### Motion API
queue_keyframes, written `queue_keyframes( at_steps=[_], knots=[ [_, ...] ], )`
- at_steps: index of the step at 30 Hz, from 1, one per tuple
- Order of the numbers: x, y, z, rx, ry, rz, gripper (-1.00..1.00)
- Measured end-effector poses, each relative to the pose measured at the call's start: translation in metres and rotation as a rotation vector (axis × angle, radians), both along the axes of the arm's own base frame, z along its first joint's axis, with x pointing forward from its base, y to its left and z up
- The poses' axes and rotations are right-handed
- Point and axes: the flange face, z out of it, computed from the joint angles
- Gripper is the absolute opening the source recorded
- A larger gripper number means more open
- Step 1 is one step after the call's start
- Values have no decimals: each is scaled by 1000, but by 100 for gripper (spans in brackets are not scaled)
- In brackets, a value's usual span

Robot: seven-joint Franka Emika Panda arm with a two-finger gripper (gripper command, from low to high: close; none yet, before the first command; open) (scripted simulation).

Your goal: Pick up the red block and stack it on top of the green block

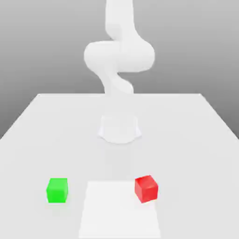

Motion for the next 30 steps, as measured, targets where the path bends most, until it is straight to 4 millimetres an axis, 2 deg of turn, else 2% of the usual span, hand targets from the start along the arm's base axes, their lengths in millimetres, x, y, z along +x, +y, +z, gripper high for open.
queue_keyframes(
  at_steps=[4, 6, 9, 13, 16, 18, 25, 26, 30],
  knots=[
    [41, 18, -99, -35, 151, 62, 0],
    [52, 27, -149, -51, 225, 94, 0],
    [57, 39, -224, -72, 336, 144, 0],
    [43, 54, -325, -99, 490, 217, 0],
    [15, 63, -398, -118, 612, 277, 0],
    [-6, 68, -437, -128, 680, 316, 0],
    [-16, 68, -510, -130, 710, 327, 0],
    [-16, 68, -516, -130, 710, 327, -100],
    [-16, 68, -516, -130, 710, 327, -100]
  ],
)
